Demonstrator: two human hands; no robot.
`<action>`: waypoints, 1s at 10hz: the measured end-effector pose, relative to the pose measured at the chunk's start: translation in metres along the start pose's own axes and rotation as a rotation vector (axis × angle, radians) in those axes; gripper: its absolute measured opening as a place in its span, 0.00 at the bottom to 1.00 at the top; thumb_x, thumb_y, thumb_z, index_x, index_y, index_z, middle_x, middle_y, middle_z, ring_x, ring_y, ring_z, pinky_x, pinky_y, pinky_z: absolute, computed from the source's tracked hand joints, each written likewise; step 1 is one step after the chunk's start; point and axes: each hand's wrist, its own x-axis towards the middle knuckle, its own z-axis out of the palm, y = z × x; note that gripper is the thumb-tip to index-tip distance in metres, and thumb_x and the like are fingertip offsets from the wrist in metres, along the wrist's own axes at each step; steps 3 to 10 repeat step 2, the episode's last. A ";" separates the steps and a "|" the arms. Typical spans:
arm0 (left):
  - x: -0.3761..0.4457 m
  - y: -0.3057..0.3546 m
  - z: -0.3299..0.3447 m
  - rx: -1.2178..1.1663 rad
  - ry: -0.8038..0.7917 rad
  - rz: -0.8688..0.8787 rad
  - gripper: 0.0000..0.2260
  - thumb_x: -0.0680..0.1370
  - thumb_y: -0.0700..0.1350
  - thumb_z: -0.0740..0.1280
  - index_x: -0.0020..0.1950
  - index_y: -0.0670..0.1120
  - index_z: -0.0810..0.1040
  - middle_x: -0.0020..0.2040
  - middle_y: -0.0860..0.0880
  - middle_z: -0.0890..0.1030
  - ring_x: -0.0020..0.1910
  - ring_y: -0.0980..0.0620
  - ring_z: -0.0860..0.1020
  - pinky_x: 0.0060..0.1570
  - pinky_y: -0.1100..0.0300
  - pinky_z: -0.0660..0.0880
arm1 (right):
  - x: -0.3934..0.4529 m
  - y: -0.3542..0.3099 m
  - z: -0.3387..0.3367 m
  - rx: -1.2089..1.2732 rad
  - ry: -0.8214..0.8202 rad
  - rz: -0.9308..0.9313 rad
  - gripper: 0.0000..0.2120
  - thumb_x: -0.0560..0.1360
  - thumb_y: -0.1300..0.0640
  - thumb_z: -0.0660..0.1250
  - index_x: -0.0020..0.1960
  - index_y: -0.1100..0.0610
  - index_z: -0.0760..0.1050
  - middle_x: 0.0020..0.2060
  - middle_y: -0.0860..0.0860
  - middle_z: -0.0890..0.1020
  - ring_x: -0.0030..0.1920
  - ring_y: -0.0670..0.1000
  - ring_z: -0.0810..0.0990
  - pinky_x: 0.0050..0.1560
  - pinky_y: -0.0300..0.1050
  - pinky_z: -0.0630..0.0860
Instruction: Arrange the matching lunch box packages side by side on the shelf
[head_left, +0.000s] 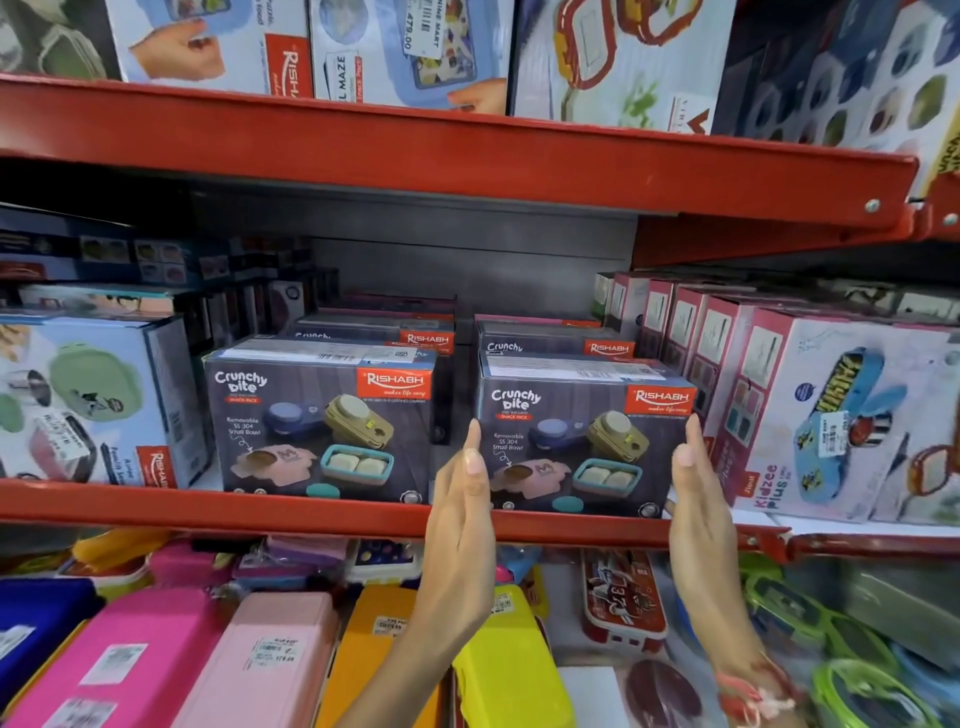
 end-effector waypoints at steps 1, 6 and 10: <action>-0.001 0.003 -0.001 0.031 -0.011 0.007 0.29 0.70 0.75 0.49 0.69 0.70 0.64 0.72 0.59 0.69 0.71 0.61 0.67 0.73 0.48 0.62 | -0.003 0.006 0.002 -0.106 0.040 -0.014 0.28 0.77 0.35 0.49 0.76 0.38 0.53 0.73 0.39 0.61 0.72 0.41 0.59 0.71 0.45 0.56; -0.003 0.019 -0.005 0.169 0.072 0.086 0.24 0.76 0.65 0.47 0.71 0.63 0.61 0.69 0.63 0.66 0.63 0.77 0.63 0.72 0.63 0.59 | 0.000 -0.002 0.007 -0.271 0.208 -0.147 0.32 0.75 0.31 0.49 0.76 0.43 0.58 0.74 0.50 0.63 0.74 0.49 0.59 0.71 0.50 0.59; -0.003 0.019 -0.005 0.169 0.072 0.086 0.24 0.76 0.65 0.47 0.71 0.63 0.61 0.69 0.63 0.66 0.63 0.77 0.63 0.72 0.63 0.59 | 0.000 -0.002 0.007 -0.271 0.208 -0.147 0.32 0.75 0.31 0.49 0.76 0.43 0.58 0.74 0.50 0.63 0.74 0.49 0.59 0.71 0.50 0.59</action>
